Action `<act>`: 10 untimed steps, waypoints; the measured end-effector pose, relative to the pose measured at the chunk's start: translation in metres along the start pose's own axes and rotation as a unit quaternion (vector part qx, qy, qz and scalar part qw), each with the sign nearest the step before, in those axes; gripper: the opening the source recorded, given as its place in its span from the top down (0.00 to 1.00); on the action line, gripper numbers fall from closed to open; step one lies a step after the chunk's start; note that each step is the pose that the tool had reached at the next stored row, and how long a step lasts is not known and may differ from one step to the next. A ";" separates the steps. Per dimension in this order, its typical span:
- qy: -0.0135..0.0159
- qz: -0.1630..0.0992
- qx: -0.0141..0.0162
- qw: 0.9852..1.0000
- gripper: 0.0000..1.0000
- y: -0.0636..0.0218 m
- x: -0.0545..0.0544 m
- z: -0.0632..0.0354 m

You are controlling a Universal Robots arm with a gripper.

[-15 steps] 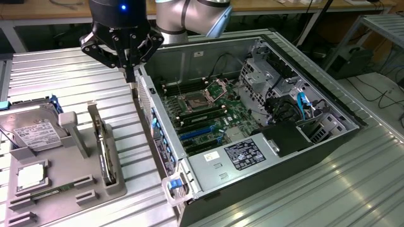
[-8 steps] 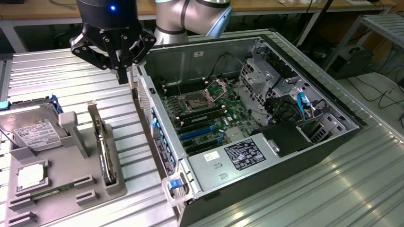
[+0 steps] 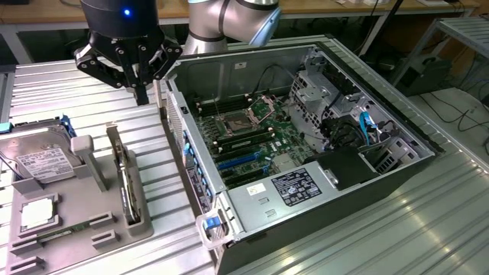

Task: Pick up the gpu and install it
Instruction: 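Reach for the gpu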

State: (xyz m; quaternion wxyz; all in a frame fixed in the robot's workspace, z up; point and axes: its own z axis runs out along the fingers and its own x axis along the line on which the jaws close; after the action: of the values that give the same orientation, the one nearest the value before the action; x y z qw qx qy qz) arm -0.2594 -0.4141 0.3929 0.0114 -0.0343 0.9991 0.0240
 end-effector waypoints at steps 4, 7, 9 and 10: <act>0.000 -0.001 0.000 1.000 0.89 -0.0020 0.010 -0.0003; 0.000 -0.003 -0.001 1.000 0.89 -0.0048 0.021 -0.0007; 0.000 -0.003 -0.001 1.000 0.89 -0.0064 0.026 -0.0008; 0.000 -0.003 -0.001 1.000 0.89 -0.0072 0.028 -0.0010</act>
State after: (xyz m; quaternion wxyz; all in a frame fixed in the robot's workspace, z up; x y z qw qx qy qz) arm -0.2868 -0.4233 0.3929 0.0113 -0.0376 0.9989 0.0249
